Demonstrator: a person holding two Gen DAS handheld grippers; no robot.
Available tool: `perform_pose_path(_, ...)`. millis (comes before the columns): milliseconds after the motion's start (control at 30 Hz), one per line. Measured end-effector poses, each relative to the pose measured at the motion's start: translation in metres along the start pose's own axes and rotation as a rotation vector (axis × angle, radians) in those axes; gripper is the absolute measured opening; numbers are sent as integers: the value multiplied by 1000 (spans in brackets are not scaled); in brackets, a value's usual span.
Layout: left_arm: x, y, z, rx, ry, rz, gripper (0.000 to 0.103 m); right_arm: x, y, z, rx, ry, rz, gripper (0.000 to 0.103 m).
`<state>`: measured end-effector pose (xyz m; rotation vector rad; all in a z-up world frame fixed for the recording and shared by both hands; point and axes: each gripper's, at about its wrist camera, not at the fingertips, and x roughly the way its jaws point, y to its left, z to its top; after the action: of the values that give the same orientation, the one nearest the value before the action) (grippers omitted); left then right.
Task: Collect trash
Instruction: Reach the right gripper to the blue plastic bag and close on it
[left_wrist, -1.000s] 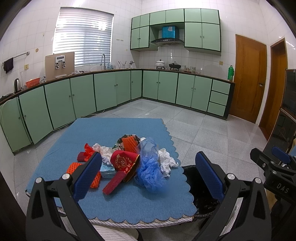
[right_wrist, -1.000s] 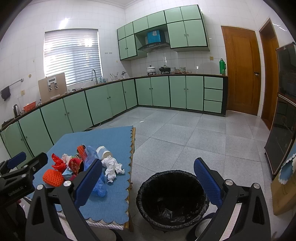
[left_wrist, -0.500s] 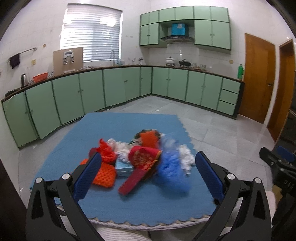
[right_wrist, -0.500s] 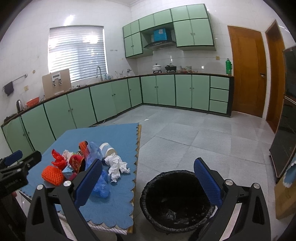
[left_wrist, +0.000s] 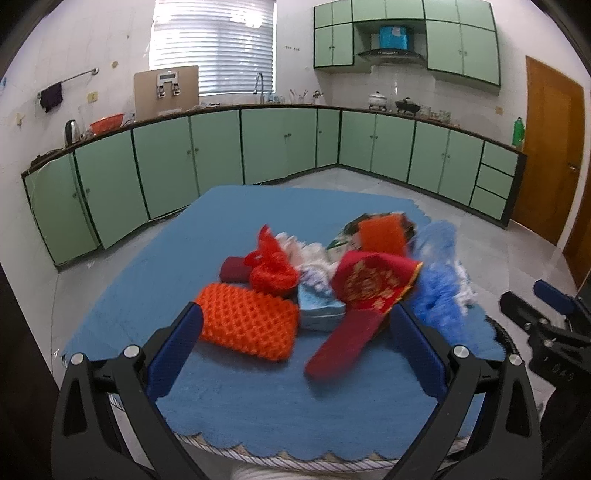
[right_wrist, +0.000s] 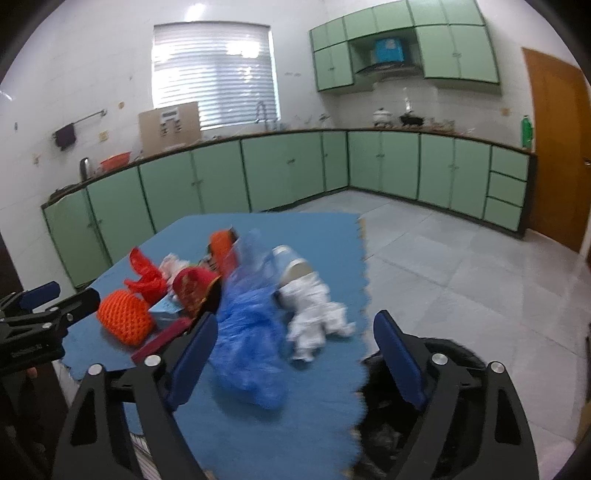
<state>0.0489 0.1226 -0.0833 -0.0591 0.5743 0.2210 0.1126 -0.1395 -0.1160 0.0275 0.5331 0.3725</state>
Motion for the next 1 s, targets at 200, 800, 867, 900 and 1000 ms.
perform_pose_path(200,22,13,-13,-2,40,4,98,30,22,-13,-20,38,34,79)
perform_pose_path(800,40,15,-23,-22,85,-33,98,54,24,-26,-42,117,110,16)
perform_pose_path(867,39,13,-23,-22,86,-35,98,49,23,-25,-46,107,122,10)
perform_pose_path(900,39,13,-23,-21,85,-35,98,48,23,-24,-52,99,124,9)
perform_pose_path(1000,36,10,-23,-19,80,-36,98,37,25,-20,-68,60,112,9)
